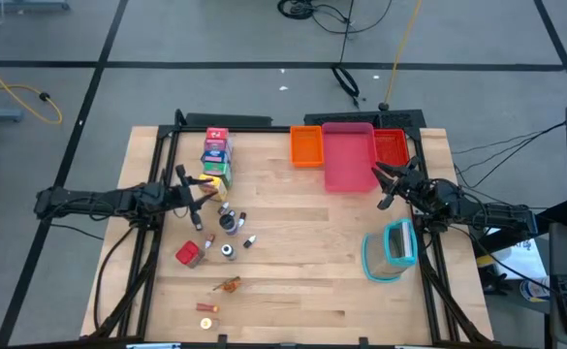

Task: Pick & Place Kitchen Items
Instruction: Put the purple spice bottle into the red bin

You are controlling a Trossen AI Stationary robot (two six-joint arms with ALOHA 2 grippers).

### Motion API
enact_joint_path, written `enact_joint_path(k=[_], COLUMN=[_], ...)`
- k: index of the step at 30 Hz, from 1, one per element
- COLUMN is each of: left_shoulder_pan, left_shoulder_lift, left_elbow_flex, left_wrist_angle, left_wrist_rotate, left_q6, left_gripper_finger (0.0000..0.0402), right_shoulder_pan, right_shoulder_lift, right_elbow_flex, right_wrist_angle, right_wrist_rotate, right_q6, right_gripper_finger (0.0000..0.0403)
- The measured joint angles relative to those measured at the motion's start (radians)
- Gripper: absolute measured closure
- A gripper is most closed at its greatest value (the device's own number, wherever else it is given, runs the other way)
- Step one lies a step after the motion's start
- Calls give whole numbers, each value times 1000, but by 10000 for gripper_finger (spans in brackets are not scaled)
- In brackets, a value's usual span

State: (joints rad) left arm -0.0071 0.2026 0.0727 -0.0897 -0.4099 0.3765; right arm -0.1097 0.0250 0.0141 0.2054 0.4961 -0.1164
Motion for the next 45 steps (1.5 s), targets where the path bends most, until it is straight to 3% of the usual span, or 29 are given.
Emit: enact_joint_path(k=[6,17,23,29,39,45], left_shoulder_pan=[0,-1,-1,-22,-91,-131], left_shoulder_lift=[0,0,0,33,196,300], left_elbow_flex=[1,2,2,2,2,2], left_wrist_angle=[122,133,142,7,99,214], left_wrist_rotate=[182,518,491,424,326,323], left_q6=[-123,-471,-533,-577,-567,-554], left_gripper_finger=[229,229,229,229,229,229], right_shoulder_pan=[0,0,0,0,0,0], right_shoulder_lift=[0,0,0,0,0,0], right_elbow_flex=[0,0,0,0,0,0], right_wrist_angle=[0,0,0,0,0,0], right_wrist_rotate=[0,0,0,0,0,0], right_q6=[0,0,0,0,0,0], right_gripper_finger=[314,314,314,314,314,314])
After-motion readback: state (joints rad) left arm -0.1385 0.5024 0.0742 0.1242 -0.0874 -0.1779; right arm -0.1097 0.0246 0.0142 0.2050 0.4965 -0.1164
